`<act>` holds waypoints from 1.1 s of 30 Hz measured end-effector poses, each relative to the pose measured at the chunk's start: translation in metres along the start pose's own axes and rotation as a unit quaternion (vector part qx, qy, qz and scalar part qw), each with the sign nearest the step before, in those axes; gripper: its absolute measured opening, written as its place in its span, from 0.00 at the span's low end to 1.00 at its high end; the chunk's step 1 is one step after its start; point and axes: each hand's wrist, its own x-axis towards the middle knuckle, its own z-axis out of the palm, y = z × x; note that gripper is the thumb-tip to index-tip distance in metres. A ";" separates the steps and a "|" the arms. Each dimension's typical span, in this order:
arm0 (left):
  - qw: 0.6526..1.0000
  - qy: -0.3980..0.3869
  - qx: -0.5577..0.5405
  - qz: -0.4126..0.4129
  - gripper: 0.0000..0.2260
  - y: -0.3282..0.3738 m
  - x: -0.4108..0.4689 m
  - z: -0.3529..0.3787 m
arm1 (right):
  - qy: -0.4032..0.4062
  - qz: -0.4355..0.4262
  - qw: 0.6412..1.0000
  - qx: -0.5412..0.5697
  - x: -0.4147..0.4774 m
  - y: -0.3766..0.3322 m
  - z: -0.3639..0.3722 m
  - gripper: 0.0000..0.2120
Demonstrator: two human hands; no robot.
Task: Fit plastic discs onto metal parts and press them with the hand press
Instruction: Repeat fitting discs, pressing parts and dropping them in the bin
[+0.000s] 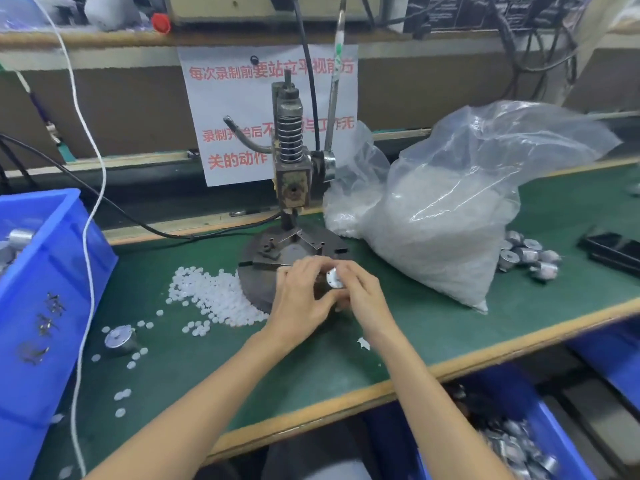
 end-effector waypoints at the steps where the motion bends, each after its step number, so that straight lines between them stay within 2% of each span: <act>1: 0.999 -0.025 -0.027 0.006 0.14 0.011 -0.003 0.008 | -0.010 0.009 1.000 0.029 -0.009 0.001 -0.011 0.13; 4: 0.993 -0.098 -0.052 0.040 0.14 0.045 -0.007 0.039 | 0.024 0.024 0.996 0.085 -0.037 0.003 -0.058 0.15; 7: 0.982 -0.168 -0.053 0.073 0.14 0.081 -0.014 0.078 | 0.093 0.048 0.990 0.090 -0.067 0.008 -0.109 0.17; 11: 0.960 -0.244 -0.041 0.131 0.15 0.118 -0.032 0.125 | 0.198 0.082 0.972 0.098 -0.108 0.024 -0.159 0.14; 14: 0.943 -0.282 -0.010 0.179 0.16 0.133 -0.051 0.148 | 0.256 0.104 0.959 0.061 -0.132 0.044 -0.187 0.11; 16: 0.928 -0.301 0.030 0.217 0.15 0.135 -0.062 0.159 | 0.280 0.156 0.947 0.024 -0.145 0.065 -0.206 0.09; 21: 0.875 -0.311 0.165 0.333 0.14 0.125 -0.076 0.162 | 0.324 0.318 0.891 -0.023 -0.162 0.137 -0.247 0.07; 24: 0.840 -0.297 0.199 0.408 0.15 0.117 -0.076 0.157 | 0.299 0.374 0.875 -0.067 -0.167 0.175 -0.257 0.09; 28: 0.799 -0.311 0.227 0.462 0.15 0.108 -0.074 0.157 | 0.277 0.378 0.868 -0.162 -0.165 0.192 -0.260 0.16; 31: 0.793 -0.312 0.228 0.470 0.14 0.108 -0.074 0.158 | 0.297 0.384 0.852 -0.198 -0.163 0.189 -0.262 0.12; 33: 0.800 -0.305 0.215 0.470 0.13 0.108 -0.074 0.157 | 0.317 0.364 0.850 -0.214 -0.162 0.182 -0.263 0.12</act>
